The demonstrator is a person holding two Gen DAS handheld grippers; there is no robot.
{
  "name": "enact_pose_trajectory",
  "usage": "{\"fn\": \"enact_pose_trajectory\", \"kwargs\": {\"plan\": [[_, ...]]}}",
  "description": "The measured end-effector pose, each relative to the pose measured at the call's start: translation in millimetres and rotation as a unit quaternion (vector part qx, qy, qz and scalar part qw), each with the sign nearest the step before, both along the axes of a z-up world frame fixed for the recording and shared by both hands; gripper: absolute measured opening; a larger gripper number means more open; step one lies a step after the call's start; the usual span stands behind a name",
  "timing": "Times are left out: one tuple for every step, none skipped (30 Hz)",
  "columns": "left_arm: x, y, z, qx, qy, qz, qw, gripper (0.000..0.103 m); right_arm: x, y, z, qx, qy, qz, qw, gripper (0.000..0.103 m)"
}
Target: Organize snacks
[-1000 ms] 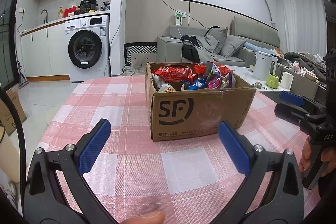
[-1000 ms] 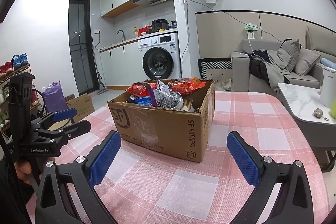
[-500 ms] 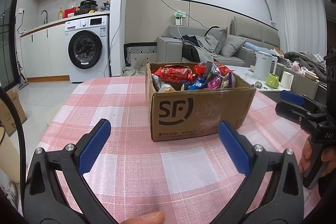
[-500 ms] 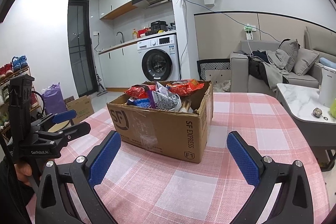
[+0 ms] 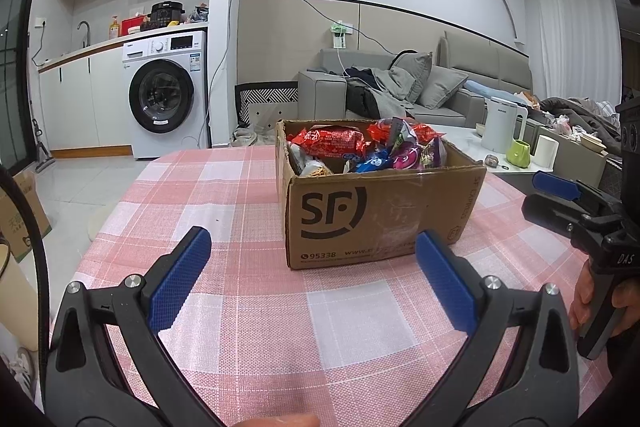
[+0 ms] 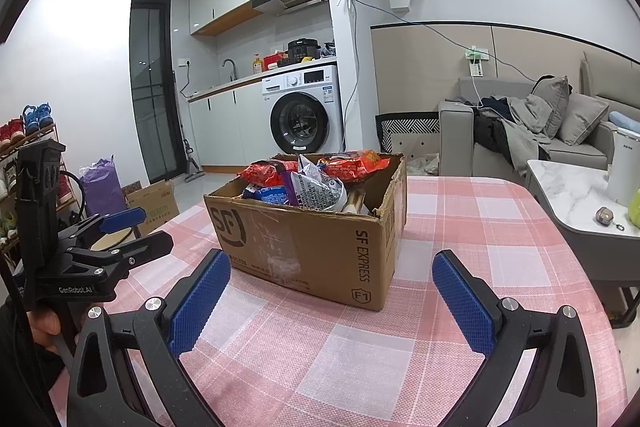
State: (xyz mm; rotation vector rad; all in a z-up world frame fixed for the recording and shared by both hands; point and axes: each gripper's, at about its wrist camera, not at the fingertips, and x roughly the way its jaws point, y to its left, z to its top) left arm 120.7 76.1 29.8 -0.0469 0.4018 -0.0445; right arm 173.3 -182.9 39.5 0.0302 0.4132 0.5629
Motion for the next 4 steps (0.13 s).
{"fn": "enact_pose_trajectory", "kwargs": {"plan": [[0.0, -0.5, 0.1, 0.0, 0.0, 0.001, 1.0, 0.102, 0.1, -0.2, 0.0, 0.0, 0.0, 0.0, 1.0, 0.103], [-0.3, -0.6, 0.1, 0.0, 0.0, 0.002, 1.0, 0.102, -0.2, 0.2, 0.0, 0.0, 0.0, 0.0, 1.0, 0.103], [-0.2, -0.4, 0.2, 0.0, 0.0, 0.002, 1.0, 0.102, 0.4, -0.6, -0.2, 0.0, 0.0, 0.0, 1.0, 0.103], [0.0, -0.1, 0.2, 0.0, 0.001, 0.003, 1.0, 0.102, 0.1, -0.1, -0.1, 0.0, 0.0, 0.0, 1.0, 0.103]]}}
